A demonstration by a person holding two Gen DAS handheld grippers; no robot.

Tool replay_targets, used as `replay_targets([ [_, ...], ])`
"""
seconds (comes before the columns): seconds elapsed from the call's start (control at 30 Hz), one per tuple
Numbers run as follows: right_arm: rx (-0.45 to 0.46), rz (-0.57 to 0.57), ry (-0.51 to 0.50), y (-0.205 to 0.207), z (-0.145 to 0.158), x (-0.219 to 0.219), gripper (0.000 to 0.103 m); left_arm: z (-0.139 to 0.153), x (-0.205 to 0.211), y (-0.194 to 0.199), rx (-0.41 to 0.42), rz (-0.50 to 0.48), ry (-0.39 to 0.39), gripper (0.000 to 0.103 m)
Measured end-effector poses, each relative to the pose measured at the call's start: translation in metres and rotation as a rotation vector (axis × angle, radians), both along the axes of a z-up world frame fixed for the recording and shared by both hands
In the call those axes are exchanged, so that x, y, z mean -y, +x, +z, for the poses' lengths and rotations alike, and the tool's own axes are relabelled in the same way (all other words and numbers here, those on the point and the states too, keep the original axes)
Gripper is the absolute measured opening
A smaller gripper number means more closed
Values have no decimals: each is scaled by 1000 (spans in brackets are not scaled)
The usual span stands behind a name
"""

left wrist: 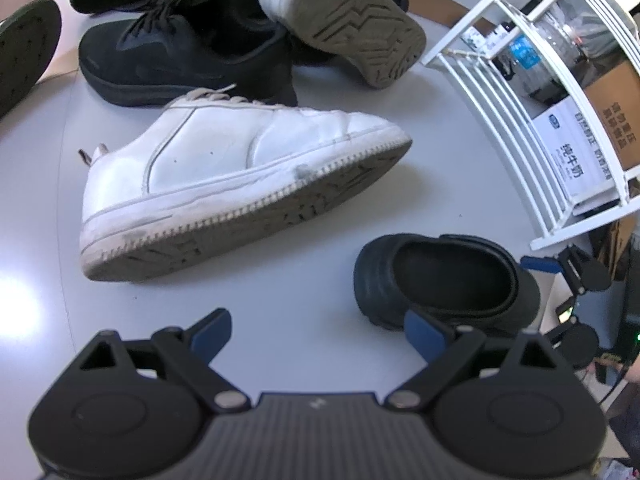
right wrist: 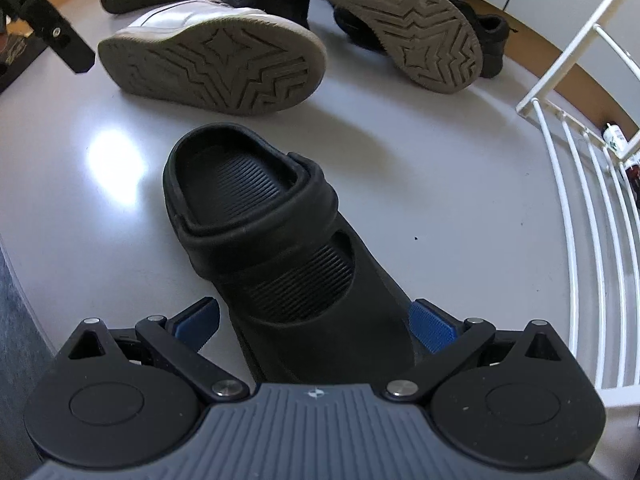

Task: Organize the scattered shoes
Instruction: 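Close the right tool on the heel of the black clog, then carry the black clog with the right tool toward the rack base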

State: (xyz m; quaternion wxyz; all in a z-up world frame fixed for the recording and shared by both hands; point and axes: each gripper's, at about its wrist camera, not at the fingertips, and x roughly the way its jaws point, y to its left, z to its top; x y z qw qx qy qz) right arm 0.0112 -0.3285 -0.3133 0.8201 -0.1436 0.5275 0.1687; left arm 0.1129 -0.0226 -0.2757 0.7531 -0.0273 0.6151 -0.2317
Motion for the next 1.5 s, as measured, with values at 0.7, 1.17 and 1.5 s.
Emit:
replay_targets([
  [0.7,-86,-281,120,8,14,30,77,-6,4,-3,-12,-10,7,95],
  [1.17,-93,-243,187,25,-14,26,100,-11,3,-5,-30,-15,15,95],
  [1.5,-92,-395,151,21,-13,45,97,-9,3,-6,-20,-19,13,95],
])
